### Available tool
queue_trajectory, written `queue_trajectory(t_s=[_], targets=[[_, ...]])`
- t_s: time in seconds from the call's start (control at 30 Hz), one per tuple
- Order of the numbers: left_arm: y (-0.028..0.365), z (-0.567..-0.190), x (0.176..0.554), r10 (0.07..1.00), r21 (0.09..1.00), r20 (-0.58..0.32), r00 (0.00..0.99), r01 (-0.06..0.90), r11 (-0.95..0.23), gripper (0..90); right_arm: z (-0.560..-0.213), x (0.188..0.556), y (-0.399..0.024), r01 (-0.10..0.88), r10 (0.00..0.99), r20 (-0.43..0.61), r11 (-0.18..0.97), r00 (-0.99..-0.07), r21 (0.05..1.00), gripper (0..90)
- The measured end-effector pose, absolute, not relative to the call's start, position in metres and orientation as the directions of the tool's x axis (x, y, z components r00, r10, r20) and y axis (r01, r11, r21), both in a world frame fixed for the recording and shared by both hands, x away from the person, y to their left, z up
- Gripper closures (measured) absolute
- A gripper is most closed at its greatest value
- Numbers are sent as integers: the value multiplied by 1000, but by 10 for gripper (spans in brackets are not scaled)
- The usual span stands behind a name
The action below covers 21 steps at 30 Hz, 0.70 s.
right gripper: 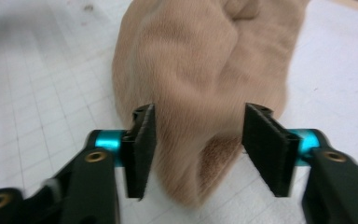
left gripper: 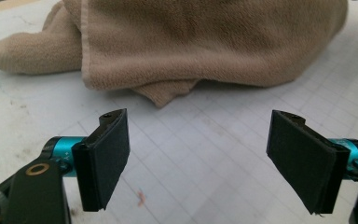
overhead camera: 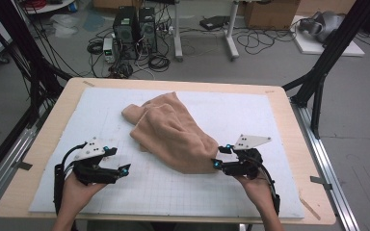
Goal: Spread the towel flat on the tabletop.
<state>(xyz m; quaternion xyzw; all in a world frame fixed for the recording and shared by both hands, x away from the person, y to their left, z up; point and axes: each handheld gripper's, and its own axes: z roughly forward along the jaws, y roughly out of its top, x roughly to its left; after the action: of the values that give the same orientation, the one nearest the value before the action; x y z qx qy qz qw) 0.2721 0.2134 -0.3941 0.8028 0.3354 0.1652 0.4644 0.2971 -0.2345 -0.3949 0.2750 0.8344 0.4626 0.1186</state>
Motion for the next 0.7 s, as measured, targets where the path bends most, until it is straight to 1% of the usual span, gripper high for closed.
queue_trajectory(t_s=[0.03, 0.13, 0.17, 0.2, 0.23, 0.27, 0.3, 0.37, 0.5, 0.67, 0.7], targets=[[212, -393, 274, 692, 858, -34, 721, 376, -351, 247, -391, 294, -234, 328, 563, 47, 410, -825, 851, 427], [204, -392, 284, 690, 861, -5, 723, 354, -365, 267, -391, 295, -231, 314, 553, 30, 427, -833, 848, 419], [202, -392, 287, 691, 862, -6, 723, 354, -363, 273, -392, 295, -228, 318, 550, 32, 434, -835, 843, 415], [199, -391, 291, 689, 861, -9, 725, 356, -364, 310, -396, 296, -223, 311, 542, 18, 454, -840, 835, 405], [197, -391, 295, 685, 861, -20, 729, 361, -359, 310, -396, 296, -223, 311, 542, 18, 454, -840, 835, 405], [196, -391, 300, 673, 859, -37, 738, 369, -356, 352, -401, 298, -218, 313, 537, 18, 462, -843, 830, 390], [194, -390, 305, 671, 857, -47, 740, 375, -354, 352, -401, 298, -218, 313, 537, 18, 462, -843, 830, 390], [189, -389, 313, 673, 851, -36, 739, 376, -366, 351, -406, 300, -215, 326, 545, 26, 463, -838, 824, 373], [179, -390, 332, 675, 831, -17, 738, 385, -401, 358, -414, 304, -209, 325, 538, 21, 477, -843, 817, 376], [167, -404, 350, 686, 825, -89, 722, 439, -356, 368, -418, 305, -204, 328, 550, -4, 505, -835, 799, 397], [165, -407, 353, 694, 821, -91, 715, 448, -355, 374, -420, 306, -203, 328, 551, -10, 511, -835, 795, 398]])
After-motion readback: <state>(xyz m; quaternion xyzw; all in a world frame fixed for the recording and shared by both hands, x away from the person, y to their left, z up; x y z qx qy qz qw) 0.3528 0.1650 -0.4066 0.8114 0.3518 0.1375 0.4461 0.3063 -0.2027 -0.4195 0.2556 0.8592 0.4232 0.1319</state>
